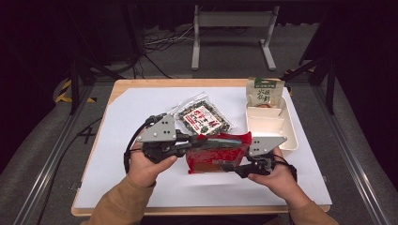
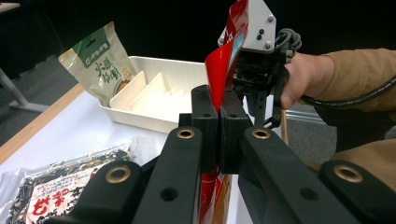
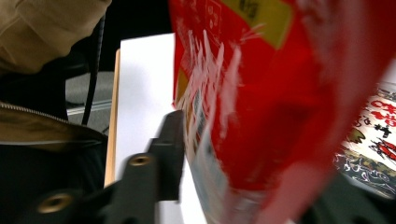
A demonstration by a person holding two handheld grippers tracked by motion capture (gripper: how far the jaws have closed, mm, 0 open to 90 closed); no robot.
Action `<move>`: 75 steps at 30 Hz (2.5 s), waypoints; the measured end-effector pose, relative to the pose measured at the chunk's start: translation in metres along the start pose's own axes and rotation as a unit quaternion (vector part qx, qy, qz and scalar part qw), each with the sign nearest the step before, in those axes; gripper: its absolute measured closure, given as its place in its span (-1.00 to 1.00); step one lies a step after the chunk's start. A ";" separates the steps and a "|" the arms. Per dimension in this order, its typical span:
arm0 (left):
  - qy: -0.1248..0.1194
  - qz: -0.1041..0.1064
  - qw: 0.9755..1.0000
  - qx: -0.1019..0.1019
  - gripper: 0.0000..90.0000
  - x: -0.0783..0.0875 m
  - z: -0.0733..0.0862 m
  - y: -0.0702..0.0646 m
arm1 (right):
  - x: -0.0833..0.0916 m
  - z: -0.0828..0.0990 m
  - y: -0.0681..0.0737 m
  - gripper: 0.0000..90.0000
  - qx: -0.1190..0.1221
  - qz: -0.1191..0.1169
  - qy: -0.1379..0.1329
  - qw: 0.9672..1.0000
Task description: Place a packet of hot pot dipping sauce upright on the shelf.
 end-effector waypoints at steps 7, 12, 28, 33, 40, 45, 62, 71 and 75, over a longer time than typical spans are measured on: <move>-0.004 0.003 1.000 0.000 0.93 0.002 0.000 -0.001 | 0.004 -0.003 0.000 0.62 0.020 -0.003 0.009 1.000; -0.011 -0.009 1.000 0.014 0.78 0.004 0.001 0.001 | 0.011 -0.005 -0.002 0.67 0.008 -0.007 0.007 1.000; -0.029 -0.075 0.996 0.035 -0.21 0.025 0.011 0.014 | 0.055 -0.024 -0.023 0.68 0.003 0.039 -0.004 0.999; -0.020 -0.096 0.994 0.043 -0.24 0.033 0.018 0.021 | 0.075 -0.035 -0.035 0.68 0.002 0.063 -0.002 0.998; -0.013 -0.121 0.991 0.056 -0.28 0.041 0.026 0.028 | 0.096 -0.045 -0.051 0.68 -0.001 0.086 -0.006 0.996; -0.039 -0.132 0.988 0.076 -0.27 0.041 0.038 0.033 | 0.107 -0.051 -0.067 0.68 -0.010 0.098 -0.010 0.995; 0.000 -0.155 0.980 0.124 -0.51 0.043 0.062 0.051 | 0.136 -0.042 -0.125 0.68 -0.027 0.144 -0.019 0.989; 0.013 -0.159 0.979 0.129 -0.62 0.040 0.068 0.056 | 0.146 -0.043 -0.150 0.68 -0.034 0.163 -0.025 0.986; 0.012 -0.161 0.978 0.134 -0.65 0.041 0.071 0.058 | 0.150 -0.044 -0.161 0.68 -0.034 0.174 -0.023 0.984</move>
Point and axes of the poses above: each handheld gripper's, and its own axes: x roughly backward along the jaws, z roughly out of its underside, y roughly to its left, the point moved 3 cm from there along -x, roughly forward along the jaws, and after that the axes turned 5 degrees about -x, right-handed, at the moved point
